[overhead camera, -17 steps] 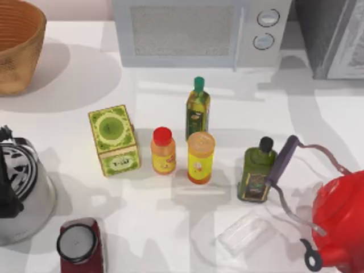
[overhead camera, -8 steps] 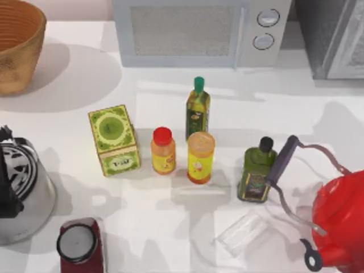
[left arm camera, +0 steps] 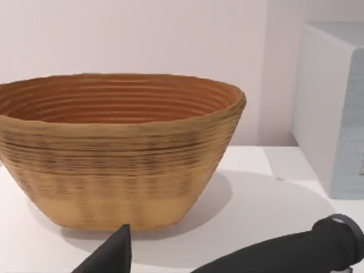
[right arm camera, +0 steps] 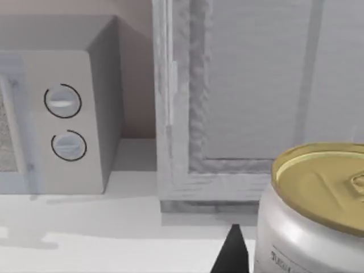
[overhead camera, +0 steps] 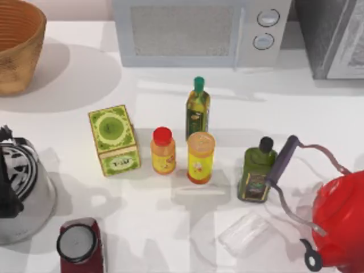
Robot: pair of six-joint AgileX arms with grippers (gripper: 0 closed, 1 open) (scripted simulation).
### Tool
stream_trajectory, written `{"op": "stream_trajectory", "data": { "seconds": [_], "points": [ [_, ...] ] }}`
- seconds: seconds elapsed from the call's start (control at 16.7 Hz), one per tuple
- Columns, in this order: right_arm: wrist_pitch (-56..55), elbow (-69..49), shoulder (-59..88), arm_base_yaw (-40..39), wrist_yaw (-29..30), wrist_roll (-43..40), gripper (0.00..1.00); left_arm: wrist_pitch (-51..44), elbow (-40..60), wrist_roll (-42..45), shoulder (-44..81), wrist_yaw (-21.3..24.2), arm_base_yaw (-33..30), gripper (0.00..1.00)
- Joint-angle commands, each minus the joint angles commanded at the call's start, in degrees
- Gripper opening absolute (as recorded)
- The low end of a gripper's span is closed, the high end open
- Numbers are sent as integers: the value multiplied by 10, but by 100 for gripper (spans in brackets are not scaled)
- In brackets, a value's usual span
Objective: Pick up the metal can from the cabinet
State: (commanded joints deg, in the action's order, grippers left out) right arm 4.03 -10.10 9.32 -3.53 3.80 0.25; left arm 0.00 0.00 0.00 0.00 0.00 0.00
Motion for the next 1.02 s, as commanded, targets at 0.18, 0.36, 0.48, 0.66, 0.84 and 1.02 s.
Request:
{"op": "stream_trajectory", "data": {
  "seconds": [0.18, 0.36, 0.48, 0.66, 0.84, 1.02],
  "points": [
    [-30, 78, -71, 27, -29, -2, 0, 0, 0, 0, 0, 0, 0, 100],
    [-40, 101, -93, 35, -38, -2, 0, 0, 0, 0, 0, 0, 0, 100],
    [-40, 101, -93, 35, -38, -2, 0, 0, 0, 0, 0, 0, 0, 100],
    [-39, 102, -90, 34, -37, -2, 0, 0, 0, 0, 0, 0, 0, 100],
    [-68, 84, -60, 35, -50, -1, 0, 0, 0, 0, 0, 0, 0, 100],
    [-134, 47, 17, 40, -80, -1, 0, 0, 0, 0, 0, 0, 0, 100]
  ]
}}
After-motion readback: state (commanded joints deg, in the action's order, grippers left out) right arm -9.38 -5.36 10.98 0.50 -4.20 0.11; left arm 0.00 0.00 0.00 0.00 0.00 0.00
